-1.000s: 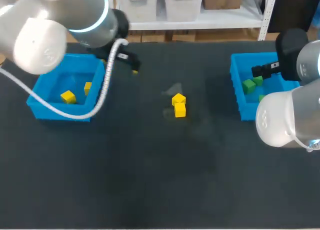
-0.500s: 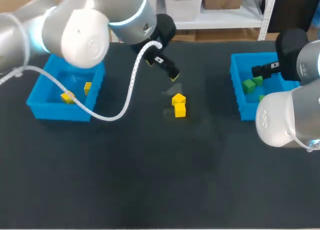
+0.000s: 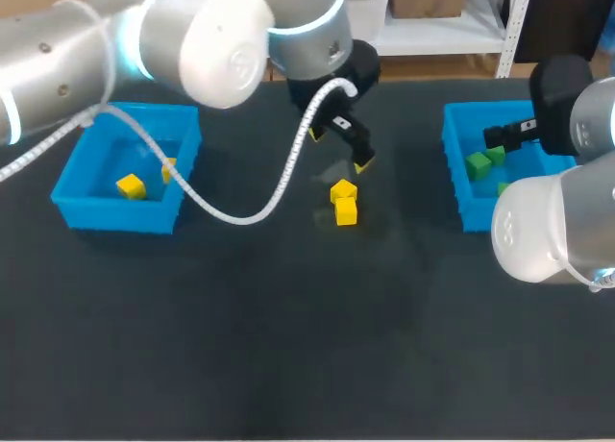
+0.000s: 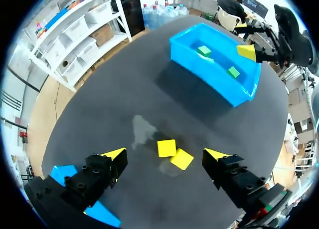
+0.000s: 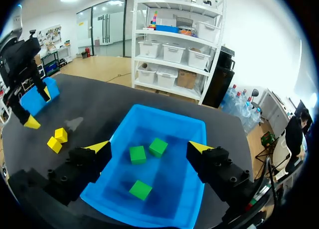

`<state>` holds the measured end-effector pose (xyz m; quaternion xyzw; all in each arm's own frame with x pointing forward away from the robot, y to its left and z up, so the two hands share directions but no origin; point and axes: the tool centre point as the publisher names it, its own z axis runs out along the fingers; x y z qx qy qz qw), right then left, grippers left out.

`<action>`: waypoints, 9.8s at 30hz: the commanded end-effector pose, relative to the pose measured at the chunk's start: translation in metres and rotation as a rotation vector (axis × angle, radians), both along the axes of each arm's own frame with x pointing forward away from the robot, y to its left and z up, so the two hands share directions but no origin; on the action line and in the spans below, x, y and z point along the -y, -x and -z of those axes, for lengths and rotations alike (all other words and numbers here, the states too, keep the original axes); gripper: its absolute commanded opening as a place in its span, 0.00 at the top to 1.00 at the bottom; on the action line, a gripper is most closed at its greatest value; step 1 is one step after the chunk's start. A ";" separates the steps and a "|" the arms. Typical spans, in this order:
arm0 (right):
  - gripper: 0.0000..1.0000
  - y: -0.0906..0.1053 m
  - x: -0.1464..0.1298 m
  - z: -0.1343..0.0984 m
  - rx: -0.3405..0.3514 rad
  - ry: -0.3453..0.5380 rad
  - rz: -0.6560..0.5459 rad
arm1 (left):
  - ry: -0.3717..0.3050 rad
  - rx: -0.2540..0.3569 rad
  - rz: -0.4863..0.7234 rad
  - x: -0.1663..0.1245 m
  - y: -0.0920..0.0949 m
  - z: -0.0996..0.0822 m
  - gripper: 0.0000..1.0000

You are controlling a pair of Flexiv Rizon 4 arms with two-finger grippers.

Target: Put the green cubes in the right bin and the yellow cubes in the left bin.

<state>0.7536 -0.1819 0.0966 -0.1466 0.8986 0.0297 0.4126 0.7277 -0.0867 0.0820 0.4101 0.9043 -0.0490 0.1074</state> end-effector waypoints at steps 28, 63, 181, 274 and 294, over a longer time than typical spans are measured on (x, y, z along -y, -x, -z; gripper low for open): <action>0.00 0.001 0.001 -0.001 -0.001 -0.001 -0.002 | -0.162 -0.108 -0.024 0.008 -0.003 0.065 0.00; 0.00 0.001 0.001 -0.001 -0.001 -0.001 -0.002 | -0.036 0.131 -0.212 -0.041 -0.025 0.006 1.00; 0.00 0.001 0.001 -0.001 -0.001 -0.001 -0.002 | -0.135 -0.167 0.108 0.003 0.058 0.086 0.27; 0.00 0.001 0.001 -0.001 -0.001 -0.001 -0.002 | -0.049 0.327 -0.930 -0.277 -0.003 -0.007 1.00; 0.00 0.001 0.001 -0.001 -0.001 -0.001 -0.002 | 0.501 0.249 -0.957 -0.252 -0.016 -0.014 0.00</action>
